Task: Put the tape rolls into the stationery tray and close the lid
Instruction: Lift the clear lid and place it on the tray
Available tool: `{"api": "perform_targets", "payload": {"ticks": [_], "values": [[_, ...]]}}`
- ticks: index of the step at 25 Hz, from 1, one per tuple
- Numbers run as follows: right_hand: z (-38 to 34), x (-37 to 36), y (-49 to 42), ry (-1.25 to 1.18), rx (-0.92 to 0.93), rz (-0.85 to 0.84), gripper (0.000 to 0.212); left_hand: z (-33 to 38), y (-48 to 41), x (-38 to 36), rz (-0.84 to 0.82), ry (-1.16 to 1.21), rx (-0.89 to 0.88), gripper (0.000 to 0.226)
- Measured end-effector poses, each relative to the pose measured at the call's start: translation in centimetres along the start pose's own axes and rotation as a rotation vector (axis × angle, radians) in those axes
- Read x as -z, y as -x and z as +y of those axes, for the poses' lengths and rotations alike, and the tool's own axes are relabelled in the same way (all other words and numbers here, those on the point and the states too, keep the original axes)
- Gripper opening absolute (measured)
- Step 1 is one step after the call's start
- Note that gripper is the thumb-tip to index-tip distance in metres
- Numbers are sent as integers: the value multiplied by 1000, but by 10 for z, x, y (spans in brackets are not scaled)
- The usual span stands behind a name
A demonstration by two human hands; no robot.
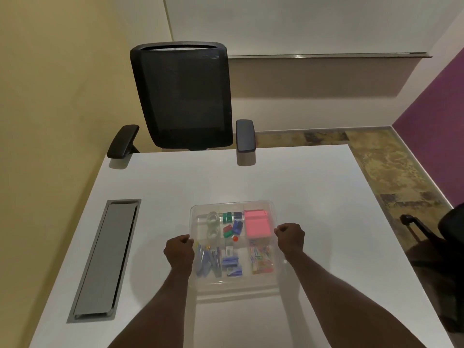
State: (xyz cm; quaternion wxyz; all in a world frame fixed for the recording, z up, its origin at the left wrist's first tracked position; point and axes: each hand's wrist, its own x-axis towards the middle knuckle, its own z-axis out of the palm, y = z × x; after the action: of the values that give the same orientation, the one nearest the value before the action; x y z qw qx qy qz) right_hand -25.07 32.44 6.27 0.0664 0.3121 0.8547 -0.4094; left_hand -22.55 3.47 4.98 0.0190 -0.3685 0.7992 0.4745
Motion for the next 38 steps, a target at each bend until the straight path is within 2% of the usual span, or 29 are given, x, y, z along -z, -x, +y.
{"api": "perform_targets", "payload": {"ticks": [11,17,25,27,30,34,38], "values": [[-7,-12,-22,104,-26,-22,12,4,-13,-12,-2,-57,28,16],[-4,-12,-25,89,-20,-31,13,2,-14,-15,0,-61,74,22],[15,-10,-11,119,-41,-53,15,-11,5,-11,-25,-41,102,19],[15,-12,-7,233,26,-38,24,-5,7,-13,-18,-173,10,32],[10,-19,-6,471,277,-8,39,12,5,-26,-33,-418,-302,50],[-3,-36,-16,588,427,-119,65,42,2,-71,-308,-612,-565,63],[1,-44,-26,770,447,-144,66,61,8,-122,-530,-802,-705,63]]}}
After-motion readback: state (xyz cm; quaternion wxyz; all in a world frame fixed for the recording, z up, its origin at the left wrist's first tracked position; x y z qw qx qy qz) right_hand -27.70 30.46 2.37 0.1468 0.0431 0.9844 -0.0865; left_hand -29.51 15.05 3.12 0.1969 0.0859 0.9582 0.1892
